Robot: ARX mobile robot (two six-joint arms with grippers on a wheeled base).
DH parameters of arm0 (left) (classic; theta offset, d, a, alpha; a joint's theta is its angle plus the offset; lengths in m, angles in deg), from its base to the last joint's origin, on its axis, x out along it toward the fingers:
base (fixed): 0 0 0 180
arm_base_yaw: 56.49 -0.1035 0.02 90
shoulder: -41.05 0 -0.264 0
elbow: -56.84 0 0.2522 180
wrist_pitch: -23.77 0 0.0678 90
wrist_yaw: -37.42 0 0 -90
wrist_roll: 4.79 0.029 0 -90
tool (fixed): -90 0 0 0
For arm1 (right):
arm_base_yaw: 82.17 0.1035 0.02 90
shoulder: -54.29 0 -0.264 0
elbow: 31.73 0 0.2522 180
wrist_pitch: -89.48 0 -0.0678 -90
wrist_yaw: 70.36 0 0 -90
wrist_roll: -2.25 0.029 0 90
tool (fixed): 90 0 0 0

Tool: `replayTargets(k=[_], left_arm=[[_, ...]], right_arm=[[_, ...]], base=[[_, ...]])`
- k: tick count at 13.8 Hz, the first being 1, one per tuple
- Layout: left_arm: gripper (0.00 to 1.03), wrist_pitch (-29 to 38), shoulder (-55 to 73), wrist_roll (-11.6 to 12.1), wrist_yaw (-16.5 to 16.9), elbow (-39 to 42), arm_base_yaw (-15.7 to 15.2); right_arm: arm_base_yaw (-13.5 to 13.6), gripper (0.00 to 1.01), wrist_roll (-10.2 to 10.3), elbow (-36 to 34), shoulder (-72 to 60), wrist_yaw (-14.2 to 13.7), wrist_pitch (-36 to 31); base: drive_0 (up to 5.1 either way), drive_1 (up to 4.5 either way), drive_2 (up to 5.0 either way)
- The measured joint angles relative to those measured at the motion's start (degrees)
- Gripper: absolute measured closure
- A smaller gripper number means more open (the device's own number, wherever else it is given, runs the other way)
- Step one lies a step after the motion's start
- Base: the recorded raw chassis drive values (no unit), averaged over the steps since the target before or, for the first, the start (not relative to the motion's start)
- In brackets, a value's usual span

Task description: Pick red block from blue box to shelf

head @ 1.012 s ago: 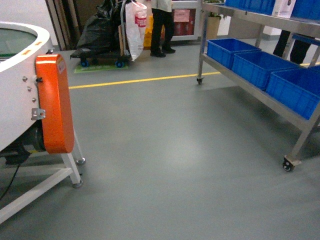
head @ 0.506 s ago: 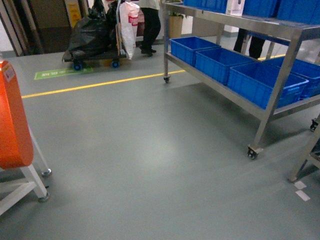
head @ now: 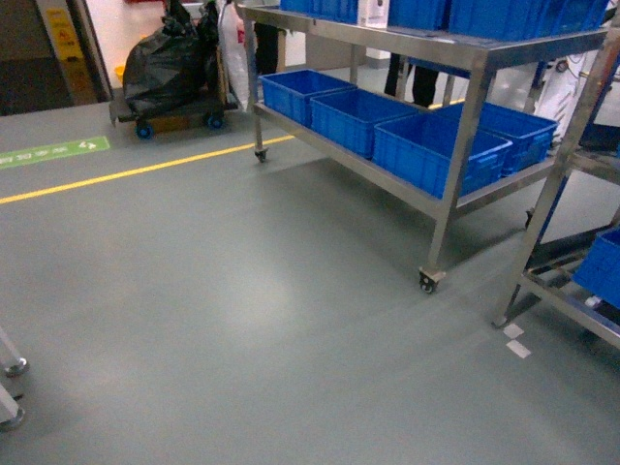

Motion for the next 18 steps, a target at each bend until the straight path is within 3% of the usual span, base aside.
replayTargets(k=[18], left_arm=[[0.05, 0.00, 0.00, 0.00, 0.00, 0.00, 0.00]], right_arm=[[0.00, 0.73, 0.00, 0.00, 0.00, 0.00, 0.00]], base=[[-1.5, -1.48, -1.5]])
